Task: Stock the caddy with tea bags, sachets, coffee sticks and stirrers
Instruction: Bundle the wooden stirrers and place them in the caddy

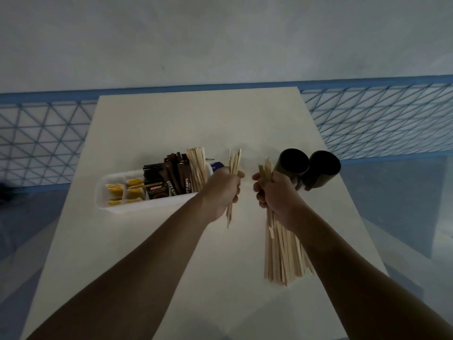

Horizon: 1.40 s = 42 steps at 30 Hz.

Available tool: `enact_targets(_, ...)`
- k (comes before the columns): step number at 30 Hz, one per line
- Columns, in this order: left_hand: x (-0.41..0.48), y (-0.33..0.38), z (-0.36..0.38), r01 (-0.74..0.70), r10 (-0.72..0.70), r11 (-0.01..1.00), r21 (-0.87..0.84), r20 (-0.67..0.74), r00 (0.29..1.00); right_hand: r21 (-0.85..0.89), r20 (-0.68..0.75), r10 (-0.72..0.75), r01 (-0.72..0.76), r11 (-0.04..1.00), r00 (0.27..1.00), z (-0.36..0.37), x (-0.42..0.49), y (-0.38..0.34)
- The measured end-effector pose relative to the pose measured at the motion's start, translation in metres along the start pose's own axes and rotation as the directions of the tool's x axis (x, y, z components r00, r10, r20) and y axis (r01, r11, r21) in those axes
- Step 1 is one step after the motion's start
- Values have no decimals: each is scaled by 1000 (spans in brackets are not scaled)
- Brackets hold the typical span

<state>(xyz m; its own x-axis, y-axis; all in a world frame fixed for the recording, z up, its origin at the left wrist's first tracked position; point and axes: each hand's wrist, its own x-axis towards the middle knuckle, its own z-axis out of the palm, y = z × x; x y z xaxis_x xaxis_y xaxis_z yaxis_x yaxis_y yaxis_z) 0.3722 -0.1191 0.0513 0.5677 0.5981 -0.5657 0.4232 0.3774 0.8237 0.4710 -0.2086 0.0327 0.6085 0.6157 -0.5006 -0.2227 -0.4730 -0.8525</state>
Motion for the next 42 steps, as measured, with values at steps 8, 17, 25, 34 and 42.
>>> enact_targets(8, 11, 39, -107, -149, 77, 938, -313, -232, 970, 54, 41, -177, 175, 983, 983, 103, 28, -69)
enact_targets(17, 25, 21, -117, -271, 182, 950, -155, -431, 884, 120, -51, -309, 313, 942, 950, 141, 45, -74)
enact_targets(25, 46, 6, -114, -282, 241, 959, -25, -450, 860, 84, -35, -310, 312, 947, 950, 161, 69, -58)
enact_targets(34, 57, 9, -114, -293, 310, 949, 114, -499, 809, 382, 225, -162, 66, 922, 961, 166, 72, -28)
enact_targets(42, 55, 11, -123, -312, 329, 943, 119, -494, 805, 467, 189, -80, -18, 884, 979, 171, 82, -28)
